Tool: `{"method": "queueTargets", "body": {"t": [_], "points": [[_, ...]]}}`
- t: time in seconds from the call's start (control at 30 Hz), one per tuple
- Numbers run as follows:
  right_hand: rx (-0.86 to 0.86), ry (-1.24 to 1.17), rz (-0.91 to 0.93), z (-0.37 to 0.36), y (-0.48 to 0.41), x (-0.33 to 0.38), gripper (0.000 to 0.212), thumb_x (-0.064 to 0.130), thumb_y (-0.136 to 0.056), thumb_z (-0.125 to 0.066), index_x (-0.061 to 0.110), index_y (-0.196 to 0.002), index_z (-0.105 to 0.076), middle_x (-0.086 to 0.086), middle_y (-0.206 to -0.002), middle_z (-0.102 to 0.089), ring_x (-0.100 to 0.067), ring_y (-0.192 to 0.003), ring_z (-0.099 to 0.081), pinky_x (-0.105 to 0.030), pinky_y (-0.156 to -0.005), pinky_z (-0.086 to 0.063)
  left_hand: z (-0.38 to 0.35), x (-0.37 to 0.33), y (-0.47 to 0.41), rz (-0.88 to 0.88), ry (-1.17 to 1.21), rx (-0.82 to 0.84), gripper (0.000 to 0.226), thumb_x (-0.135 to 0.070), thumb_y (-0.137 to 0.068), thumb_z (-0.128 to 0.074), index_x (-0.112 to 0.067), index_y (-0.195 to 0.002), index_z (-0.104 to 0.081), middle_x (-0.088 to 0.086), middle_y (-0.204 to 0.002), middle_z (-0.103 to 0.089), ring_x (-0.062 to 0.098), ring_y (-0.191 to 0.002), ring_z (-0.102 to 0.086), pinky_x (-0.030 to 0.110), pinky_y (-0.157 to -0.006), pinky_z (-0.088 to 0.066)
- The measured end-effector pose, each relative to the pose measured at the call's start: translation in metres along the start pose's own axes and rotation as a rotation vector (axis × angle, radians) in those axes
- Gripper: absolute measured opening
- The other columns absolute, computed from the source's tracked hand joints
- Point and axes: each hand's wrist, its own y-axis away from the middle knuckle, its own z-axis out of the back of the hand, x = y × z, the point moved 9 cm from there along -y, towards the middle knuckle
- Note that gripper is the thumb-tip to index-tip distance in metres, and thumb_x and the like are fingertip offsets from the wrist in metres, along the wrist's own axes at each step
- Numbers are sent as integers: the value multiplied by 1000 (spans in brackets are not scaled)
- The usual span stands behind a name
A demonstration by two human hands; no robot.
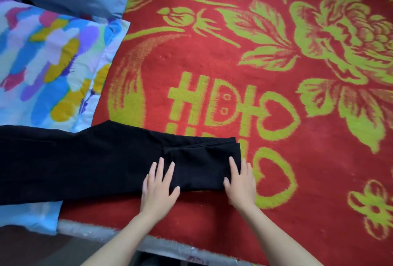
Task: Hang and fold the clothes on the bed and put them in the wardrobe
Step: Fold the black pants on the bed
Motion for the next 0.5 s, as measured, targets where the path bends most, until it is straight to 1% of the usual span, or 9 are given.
{"method": "queueTargets", "body": {"t": [0.03, 0.07, 0.13, 0.2, 0.23, 0.27, 0.33, 0.43, 0.5], "points": [[23, -154, -149, -2, 0, -18, 68, 30, -93, -50, 22, -150, -13, -12, -156, -14, -29, -143, -15, -39, -110, -26, -13, -2, 5, -73, -201, 82, 71, -43, -94, -40, -29, -150, 2, 1, -157, 15, 18, -144, 12, 37, -115, -5], [62, -372, -266, -9, 1, -30, 70, 23, -91, -54, 16, -149, -16, -13, -152, -25, -29, -138, -27, -39, -108, -32, -27, 0, 12, -106, -297, 183, 72, -43, -94, -37, -27, -150, 6, 2, -157, 17, 18, -144, 13, 39, -115, -4], [117, -759, -396, -21, 3, -40, 67, 10, -85, -61, 5, -144, -29, -14, -136, -49, -29, -122, -48, -34, -96, -41, -44, 8, 20, -94, -306, 323, 75, -38, -94, -38, -26, -150, 10, 1, -157, 15, 18, -145, 10, 40, -116, -6], [92, -924, -460, -16, 3, -44, 45, 3, -81, -64, -2, -124, -53, -13, -110, -64, -25, -98, -60, -29, -75, -45, -44, 12, 21, -77, -273, 334, 76, -34, -93, -40, -25, -149, 10, -1, -158, 12, 16, -145, 4, 37, -116, -10], [67, -984, -460, -9, 4, -43, 30, 1, -80, -64, -3, -109, -62, -10, -95, -65, -23, -86, -59, -29, -65, -42, -41, 13, 21, -73, -266, 318, 76, -34, -93, -40, -24, -150, 9, 0, -158, 11, 16, -145, 2, 36, -116, -12], [44, -1034, -453, 0, 5, -40, 17, 1, -79, -64, -2, -96, -64, -7, -83, -63, -21, -78, -57, -29, -58, -39, -39, 13, 22, -74, -268, 311, 76, -35, -93, -40, -23, -150, 9, 0, -158, 10, 16, -145, 1, 35, -116, -13], [-22, -1079, -403, 26, 12, -23, 2, 4, -78, -62, 6, -80, -61, -1, -70, -58, -19, -70, -52, -27, -54, -36, -37, 12, 25, -77, -252, 306, 77, -36, -93, -41, -21, -150, 9, 0, -158, 8, 16, -145, 0, 34, -115, -15], [-141, -1058, -198, 76, 36, 41, 14, 9, -74, -63, 21, -71, -56, 11, -63, -56, -7, -60, -51, -24, -55, -37, -31, 13, 28, -60, -213, 305, 79, -39, -93, -41, -18, -150, 10, -1, -158, 7, 15, -145, 0, 32, -115, -16], [-159, -1034, -8, 96, 56, 99, 17, 11, -73, -65, 25, -75, -57, 13, -69, -61, 0, -62, -53, -18, -60, -40, -25, 21, 32, -22, -236, 281, 80, -42, -93, -41, -15, -150, 9, 0, -158, 5, 15, -145, -1, 32, -115, -15]]}}
